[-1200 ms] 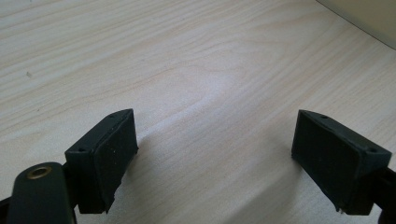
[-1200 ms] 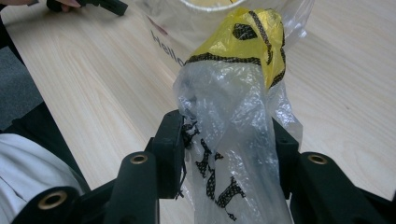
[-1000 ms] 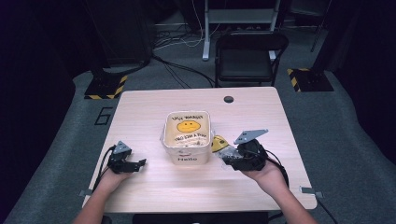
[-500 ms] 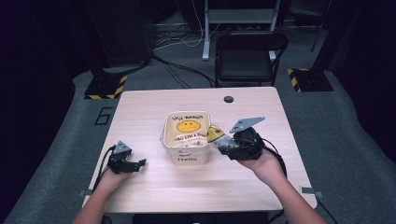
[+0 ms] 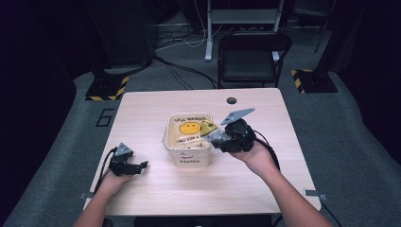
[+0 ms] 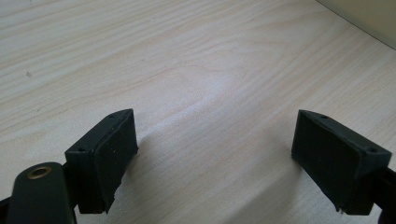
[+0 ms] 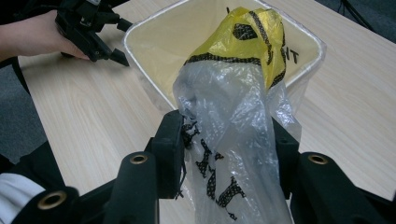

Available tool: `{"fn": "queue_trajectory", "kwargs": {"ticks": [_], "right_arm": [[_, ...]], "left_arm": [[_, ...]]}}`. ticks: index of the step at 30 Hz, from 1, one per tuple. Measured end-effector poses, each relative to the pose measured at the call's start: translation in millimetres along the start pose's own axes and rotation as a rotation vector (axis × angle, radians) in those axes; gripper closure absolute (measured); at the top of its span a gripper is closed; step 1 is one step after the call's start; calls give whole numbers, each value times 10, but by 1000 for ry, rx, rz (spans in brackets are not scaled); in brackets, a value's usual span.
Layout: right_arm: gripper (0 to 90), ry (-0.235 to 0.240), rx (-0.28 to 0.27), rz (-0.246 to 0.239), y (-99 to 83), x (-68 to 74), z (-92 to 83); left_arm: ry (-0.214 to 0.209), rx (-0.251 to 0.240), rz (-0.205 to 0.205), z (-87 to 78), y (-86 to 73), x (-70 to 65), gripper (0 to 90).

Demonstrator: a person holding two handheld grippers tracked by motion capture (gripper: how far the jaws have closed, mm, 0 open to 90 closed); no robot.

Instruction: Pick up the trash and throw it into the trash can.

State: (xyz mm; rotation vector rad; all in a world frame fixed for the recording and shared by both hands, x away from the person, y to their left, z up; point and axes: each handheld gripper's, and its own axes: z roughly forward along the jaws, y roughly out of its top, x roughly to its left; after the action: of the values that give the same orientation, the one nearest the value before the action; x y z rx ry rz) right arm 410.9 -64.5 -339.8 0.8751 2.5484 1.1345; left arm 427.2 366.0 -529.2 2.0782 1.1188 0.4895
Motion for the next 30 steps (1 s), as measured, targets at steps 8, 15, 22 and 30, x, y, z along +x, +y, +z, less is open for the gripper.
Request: {"fn": "queue_trajectory", "kwargs": {"ticks": [8, 15, 22, 30], "right_arm": [[569, -1, 9, 1, 160, -6, 180], [567, -1, 2, -16, 287, 3, 311], [565, -1, 8, -20, 404, 39, 436], [572, 2, 5, -23, 538, 85, 539]], "left_arm": [[1, 0, 1, 1, 0, 1, 141], [0, 0, 1, 1, 0, 1, 141], [1, 0, 1, 1, 0, 1, 141], [-1, 1, -1, -1, 0, 0, 140]]}}
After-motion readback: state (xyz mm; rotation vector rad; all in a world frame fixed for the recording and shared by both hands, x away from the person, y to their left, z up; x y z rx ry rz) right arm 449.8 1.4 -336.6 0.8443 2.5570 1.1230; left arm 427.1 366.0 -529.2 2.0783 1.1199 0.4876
